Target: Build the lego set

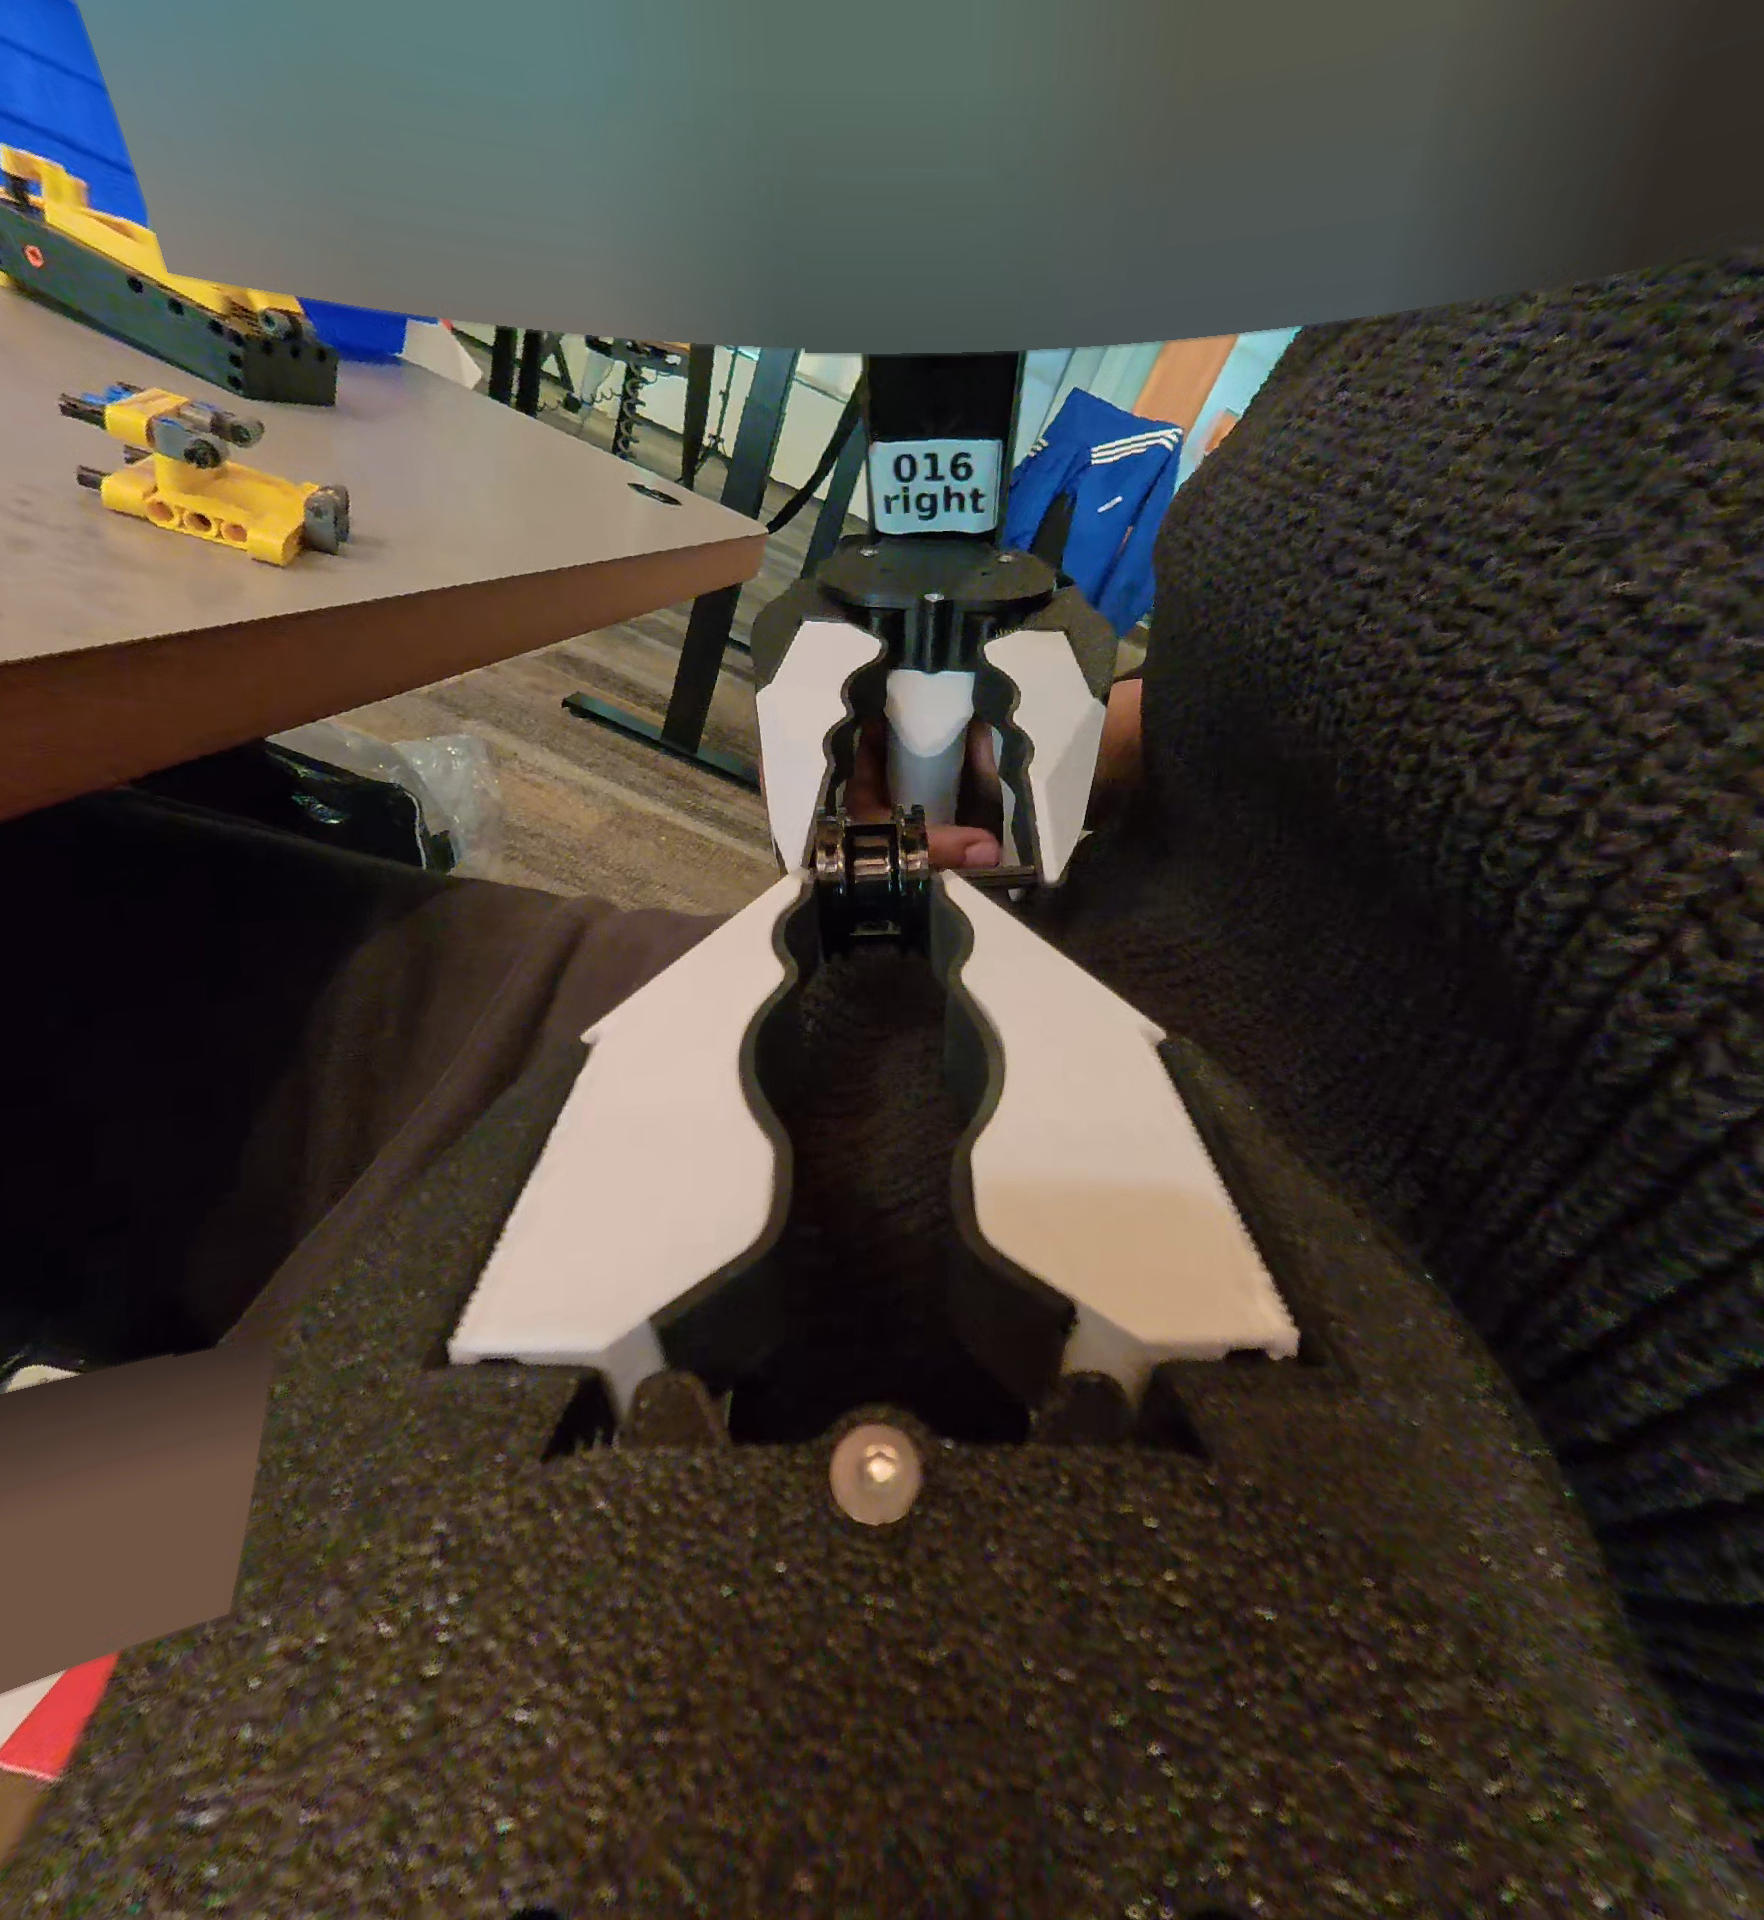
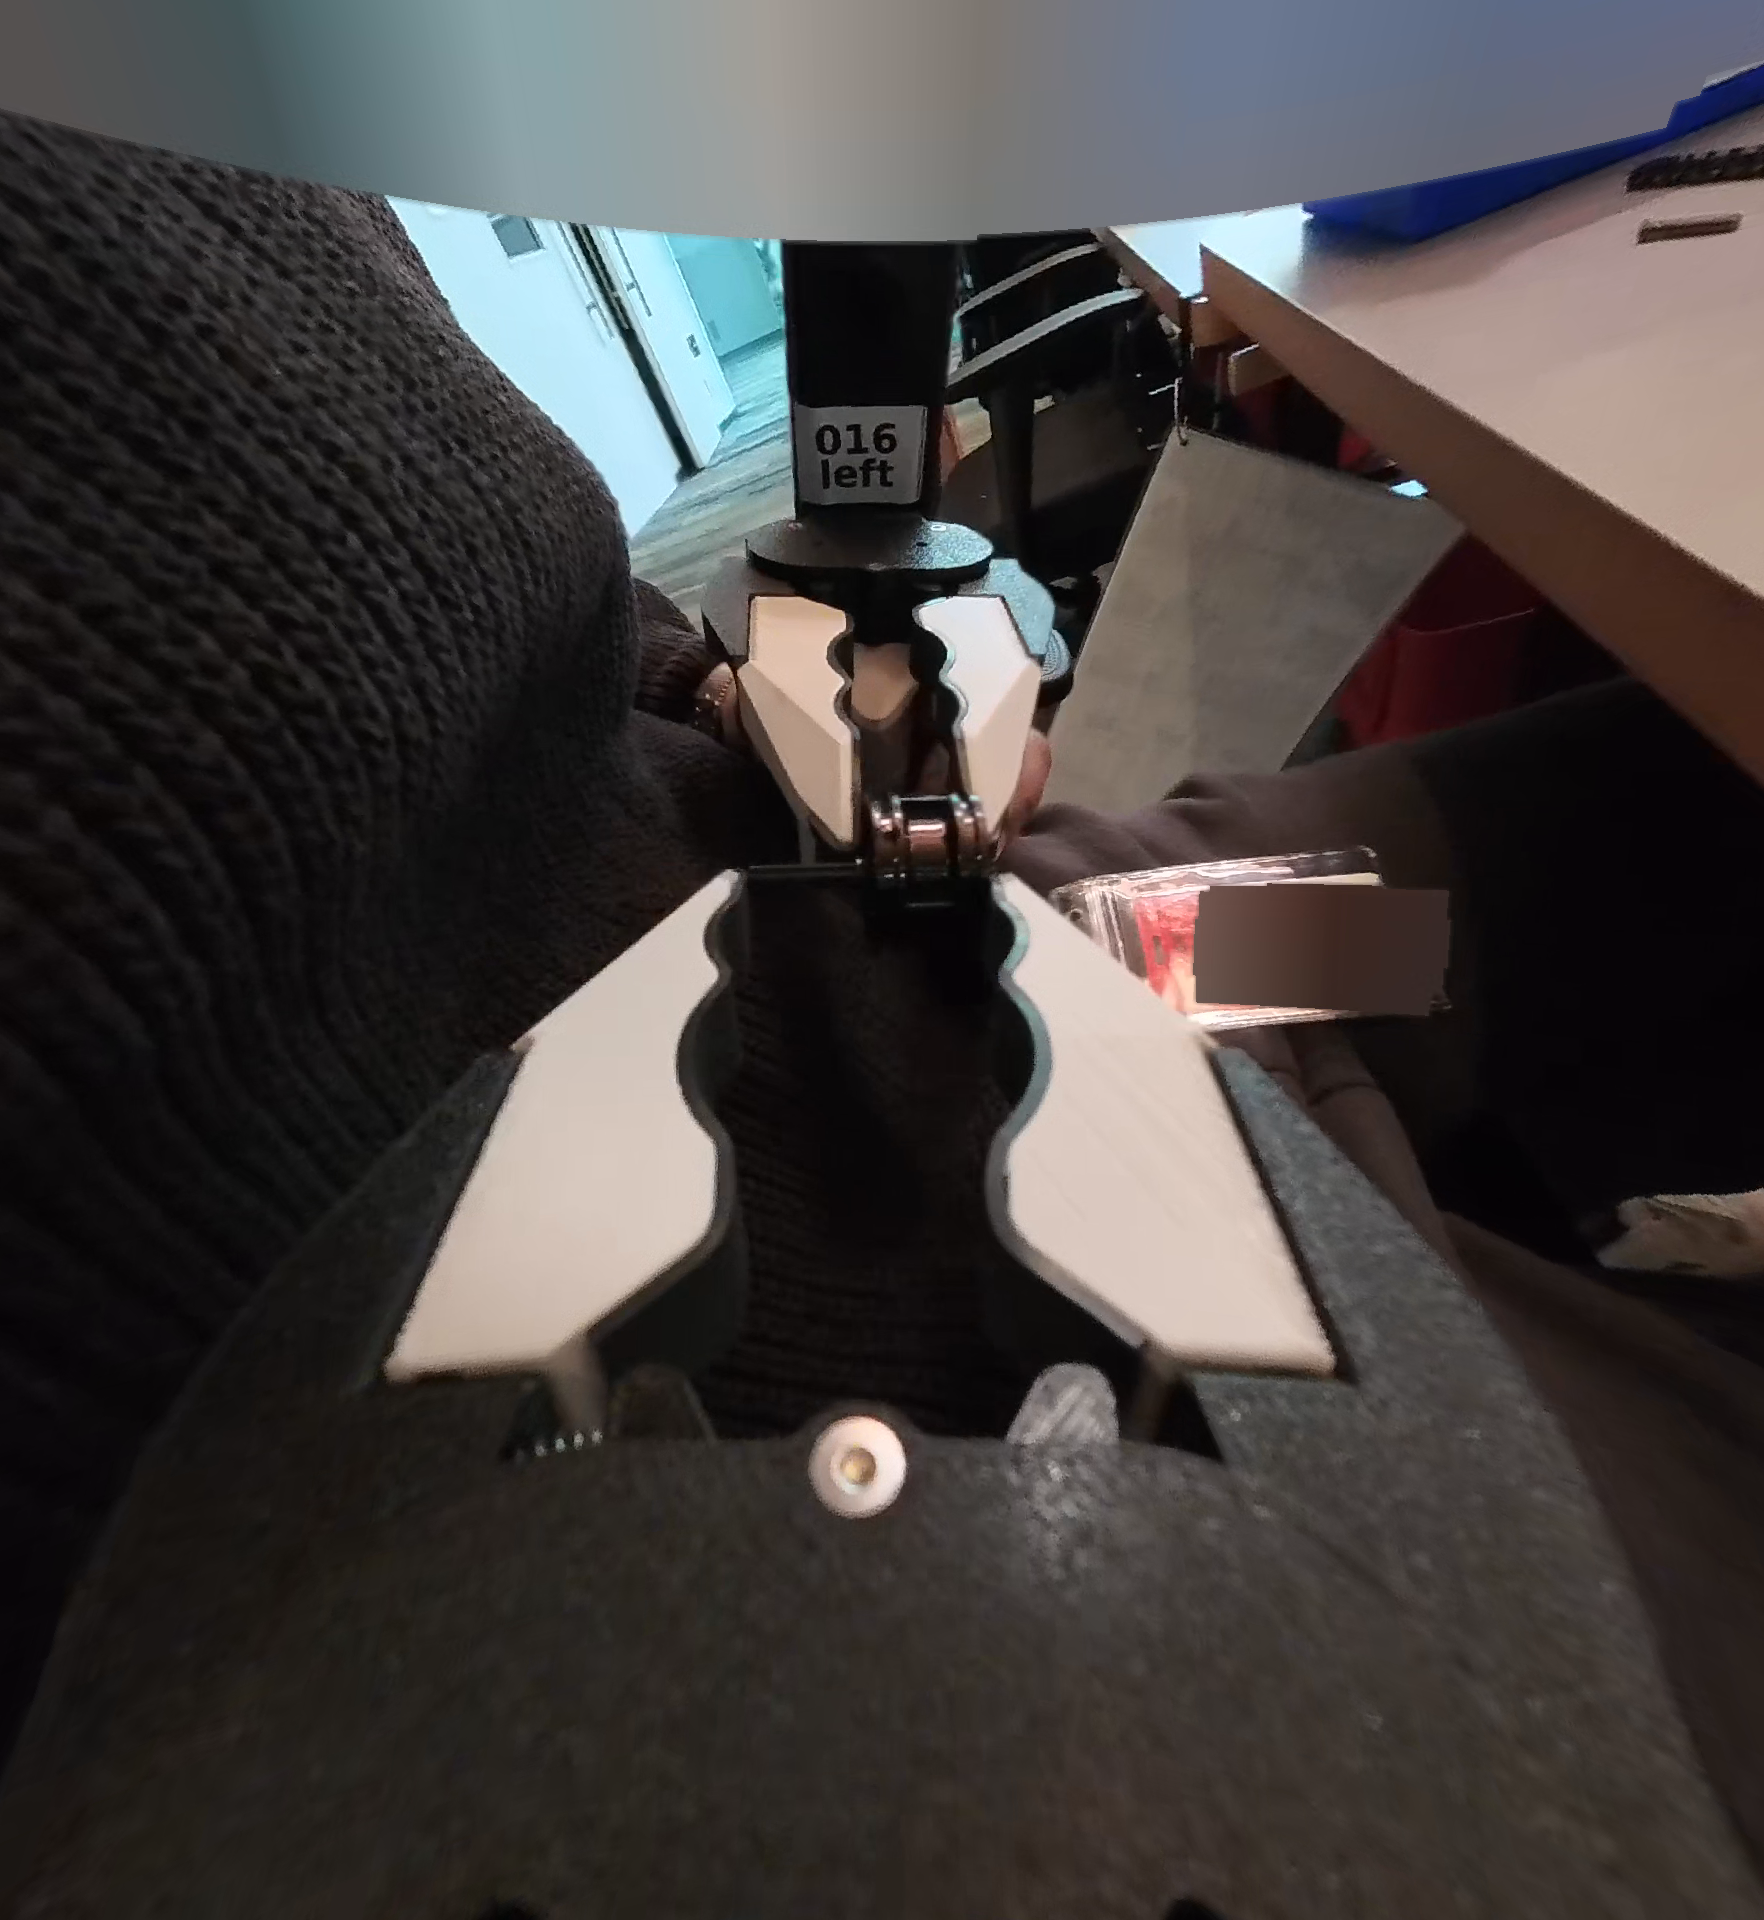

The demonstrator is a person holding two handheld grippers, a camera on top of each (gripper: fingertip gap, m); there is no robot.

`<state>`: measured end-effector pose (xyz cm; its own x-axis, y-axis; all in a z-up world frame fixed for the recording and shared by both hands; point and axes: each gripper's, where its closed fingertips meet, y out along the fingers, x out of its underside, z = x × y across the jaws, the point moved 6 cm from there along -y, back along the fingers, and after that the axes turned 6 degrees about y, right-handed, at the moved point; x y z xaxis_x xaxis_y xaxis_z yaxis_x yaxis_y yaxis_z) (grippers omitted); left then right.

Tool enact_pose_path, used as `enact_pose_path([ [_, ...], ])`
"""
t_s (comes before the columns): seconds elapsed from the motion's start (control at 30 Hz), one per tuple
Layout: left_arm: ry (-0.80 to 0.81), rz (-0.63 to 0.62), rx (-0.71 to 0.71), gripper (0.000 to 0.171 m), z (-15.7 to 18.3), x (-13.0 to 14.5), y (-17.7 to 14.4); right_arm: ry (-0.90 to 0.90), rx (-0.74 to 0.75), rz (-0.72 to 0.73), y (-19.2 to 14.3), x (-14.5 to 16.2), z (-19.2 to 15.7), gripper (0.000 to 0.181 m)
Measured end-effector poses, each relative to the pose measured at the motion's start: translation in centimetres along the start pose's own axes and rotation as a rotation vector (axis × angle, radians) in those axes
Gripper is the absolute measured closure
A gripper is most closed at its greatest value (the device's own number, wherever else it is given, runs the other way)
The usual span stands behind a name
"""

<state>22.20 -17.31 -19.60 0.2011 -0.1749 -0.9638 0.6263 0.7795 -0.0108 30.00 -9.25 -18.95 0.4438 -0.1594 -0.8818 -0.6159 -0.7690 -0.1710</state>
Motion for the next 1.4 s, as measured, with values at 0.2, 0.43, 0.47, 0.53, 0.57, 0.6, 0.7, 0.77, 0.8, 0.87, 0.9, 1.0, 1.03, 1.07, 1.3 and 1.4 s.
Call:
enact_pose_path([
  [0.2, 0.038, 0.014, -0.053, 0.136, 0.2, 0.0, -0.3, -0.047, 0.070, 0.027, -0.4, -0.3, 0.3, 0.136],
  [0.43, 0.065, -0.023, -0.075, 0.131, 0.5, 0.1, 0.2, -0.109, 0.106, 0.025, -0.4, -0.2, 0.0, 0.137],
  [0.47, 0.087, -0.035, -0.091, 0.132, 0.6, 0.1, 0.3, -0.119, 0.111, 0.021, -0.5, -0.2, 0.0, 0.137],
  [0.53, 0.103, -0.046, -0.115, 0.132, 0.7, 0.1, 0.4, -0.134, 0.125, 0.019, -0.6, -0.2, 0.0, 0.137],
  [0.57, 0.102, -0.046, -0.126, 0.132, 0.6, 0.0, 0.4, -0.137, 0.134, 0.018, -0.7, -0.2, 0.0, 0.137],
  [0.6, 0.102, -0.044, -0.128, 0.132, 0.7, 0.0, 0.4, -0.137, 0.137, 0.017, -0.7, -0.2, 0.0, 0.138],
  [0.7, 0.078, -0.018, -0.091, 0.130, 0.8, -0.1, 0.1, -0.127, 0.126, 0.020, -0.5, -0.4, -0.2, 0.138],
  [0.77, 0.033, 0.018, -0.015, 0.120, 1.1, -0.4, -0.4, -0.122, 0.116, 0.018, -0.5, -0.5, -0.4, 0.137],
  [0.8, 0.026, 0.033, -0.001, 0.120, 1.2, -0.5, -0.6, -0.126, 0.118, 0.012, -0.5, -0.5, -0.3, 0.137],
  [0.87, 0.049, 0.023, -0.005, 0.120, 1.4, -0.5, -0.5, -0.127, 0.128, -0.001, -0.5, -0.3, -0.1, 0.137],
  [0.9, 0.058, 0.012, -0.016, 0.119, 1.3, -0.5, -0.4, -0.117, 0.131, 0.002, -0.6, -0.3, 0.0, 0.137],
  [1.0, 0.056, -0.002, -0.031, 0.118, 1.2, -0.4, -0.2, -0.088, 0.133, 0.008, -0.7, -0.2, 0.3, 0.137],
  [1.03, 0.056, -0.002, -0.034, 0.118, 1.1, -0.3, -0.2, -0.088, 0.135, 0.007, -0.7, -0.2, 0.3, 0.137],
  [1.07, 0.059, -0.001, -0.036, 0.118, 1.2, -0.3, -0.2, -0.089, 0.135, 0.006, -0.7, -0.2, 0.3, 0.137],
  [1.3, 0.085, -0.007, -0.128, 0.118, 0.8, -0.3, -0.3, -0.099, 0.132, 0.002, -0.4, -0.6, 0.2, 0.138],
  [1.4, 0.117, -0.050, -0.137, 0.117, 1.0, -0.1, 0.2, -0.089, 0.134, 0.007, -0.2, -0.6, 0.3, 0.137],
])
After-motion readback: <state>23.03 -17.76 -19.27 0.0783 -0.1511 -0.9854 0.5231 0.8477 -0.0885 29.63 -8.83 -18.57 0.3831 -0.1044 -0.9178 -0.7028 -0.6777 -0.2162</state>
